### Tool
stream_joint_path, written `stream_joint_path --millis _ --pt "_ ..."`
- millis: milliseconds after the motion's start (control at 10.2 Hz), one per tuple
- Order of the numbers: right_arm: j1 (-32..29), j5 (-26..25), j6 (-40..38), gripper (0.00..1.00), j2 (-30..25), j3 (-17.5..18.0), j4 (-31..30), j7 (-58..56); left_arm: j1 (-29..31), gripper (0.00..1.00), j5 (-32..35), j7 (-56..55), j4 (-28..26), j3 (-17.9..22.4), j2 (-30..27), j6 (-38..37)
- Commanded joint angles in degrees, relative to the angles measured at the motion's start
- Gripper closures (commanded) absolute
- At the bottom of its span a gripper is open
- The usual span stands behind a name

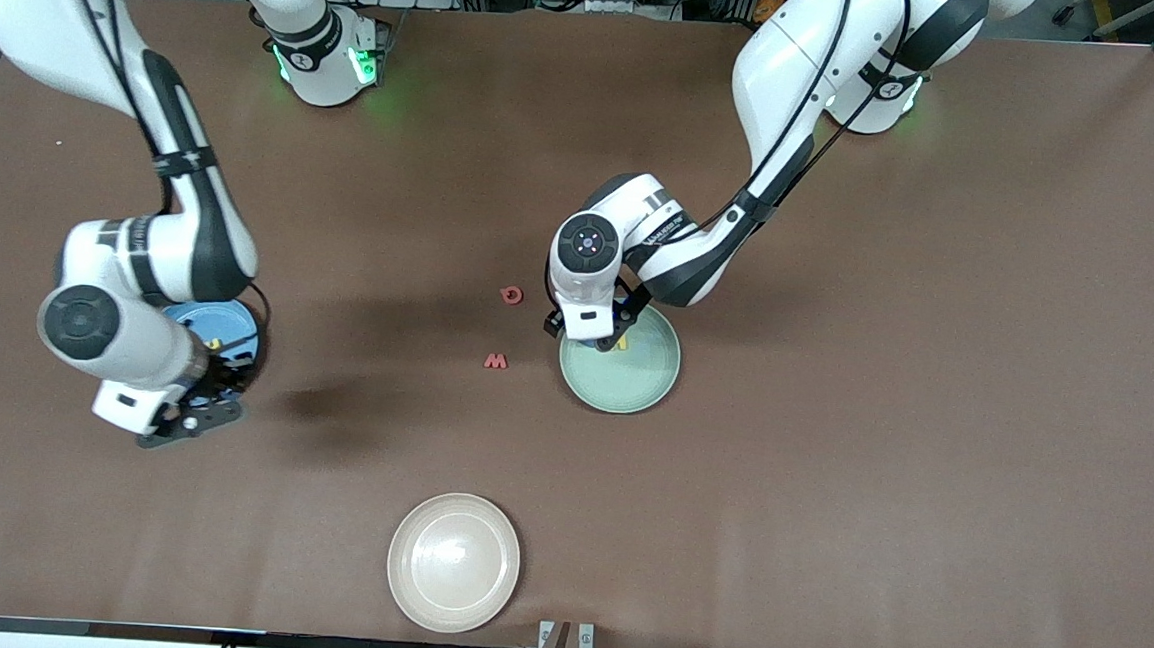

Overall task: Sort upper and lower case letters into plates
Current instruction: 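Release the e in the blue plate while the left gripper reaches letters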

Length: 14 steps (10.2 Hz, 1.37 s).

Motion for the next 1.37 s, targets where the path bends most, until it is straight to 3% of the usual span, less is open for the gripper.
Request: stream_joint_path --millis 0,98,489,587,684,1076,1271 --pt "-4.2 -0.6 11.4 1.00 -7.2 1.2 -15.5 -1.2 -0.6 0.00 -1.8 -2.6 2.4 0.2 0.4 0.0" --pt "-5.7 -0.7 16.8 1.00 -8.6 1.1 -20.8 -1.1 -1.8 0.00 -1.9 -3.7 3.0 0.2 0.7 1.0" --pt "-11.3 -0.6 14.6 1.00 -8.3 1.4 -21.0 -7.0 -6.7 0.00 -1.8 -10.5 3.0 0.8 3.7 15.4" --pt "-12.5 -0.4 13.2 0.84 -8.3 1.6 -20.3 -7.9 -8.4 0.00 -1.7 -10.5 3.0 1.5 4.8 17.6" --pt "-12.9 0.9 11.8 0.01 -8.0 1.6 -19.0 -7.8 -10.1 0.00 -1.7 -10.7 3.3 3.1 5.5 17.9" --pt "-12.4 2.9 11.3 0.00 -7.8 1.7 -16.9 -8.0 -12.4 0.00 -1.7 -12.4 5.2 5.2 7.3 18.0" --pt "-12.5 2.9 11.3 0.00 -7.5 1.7 -16.7 -8.0 -13.2 0.06 -1.7 -12.4 5.2 5.3 7.7 17.8"
